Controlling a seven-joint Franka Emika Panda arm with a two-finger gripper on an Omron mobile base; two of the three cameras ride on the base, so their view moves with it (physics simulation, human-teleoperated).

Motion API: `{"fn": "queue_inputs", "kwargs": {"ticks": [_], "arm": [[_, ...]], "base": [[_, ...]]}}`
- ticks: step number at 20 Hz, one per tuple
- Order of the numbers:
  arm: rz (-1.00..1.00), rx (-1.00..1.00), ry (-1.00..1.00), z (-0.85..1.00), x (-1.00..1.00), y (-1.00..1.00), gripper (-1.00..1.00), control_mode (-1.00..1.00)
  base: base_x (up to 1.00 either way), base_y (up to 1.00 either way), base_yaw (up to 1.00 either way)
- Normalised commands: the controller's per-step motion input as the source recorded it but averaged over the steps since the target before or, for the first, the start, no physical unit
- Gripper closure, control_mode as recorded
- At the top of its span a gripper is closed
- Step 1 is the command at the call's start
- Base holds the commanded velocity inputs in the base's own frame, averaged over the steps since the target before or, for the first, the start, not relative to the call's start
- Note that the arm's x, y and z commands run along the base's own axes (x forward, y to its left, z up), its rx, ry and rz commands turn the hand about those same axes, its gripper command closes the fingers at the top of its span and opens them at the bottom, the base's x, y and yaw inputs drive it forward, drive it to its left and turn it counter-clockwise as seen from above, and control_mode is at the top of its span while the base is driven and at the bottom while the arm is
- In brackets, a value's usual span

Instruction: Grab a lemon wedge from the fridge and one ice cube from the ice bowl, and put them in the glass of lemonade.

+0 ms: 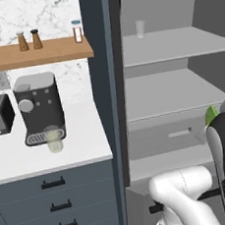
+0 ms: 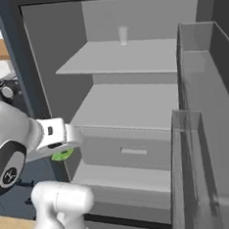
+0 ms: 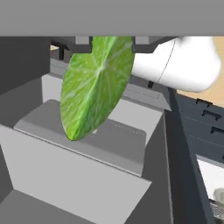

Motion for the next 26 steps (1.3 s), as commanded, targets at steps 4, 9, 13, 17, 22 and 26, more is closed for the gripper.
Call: {"fn": "queue_inputs", "kwargs": {"ticks": [4, 9, 13, 17, 22, 26], "arm": [[0.00, 0.00, 0.00, 0.00, 0.00, 0.00, 1.00, 1.00], [0.00, 0.00, 0.00, 0.00, 0.00, 0.00, 1.00, 1.00], [0.00, 0.00, 0.00, 0.00, 0.00, 0.00, 1.00, 1.00], [0.00, 0.00, 0.00, 0.00, 0.00, 0.00, 1.00, 1.00], [0.00, 0.00, 0.00, 0.00, 0.00, 0.00, 1.00, 1.00], [0.00, 0.00, 0.00, 0.00, 0.00, 0.00, 1.00, 1.00]], "base": [[-0.77, 0.97, 0.00], [-0.09, 1.00, -0.06], [0.00, 1.00, -0.10], [0.00, 1.00, -0.06], [0.33, 0.72, -0.02], [0.36, 0.18, -0.05]]}}
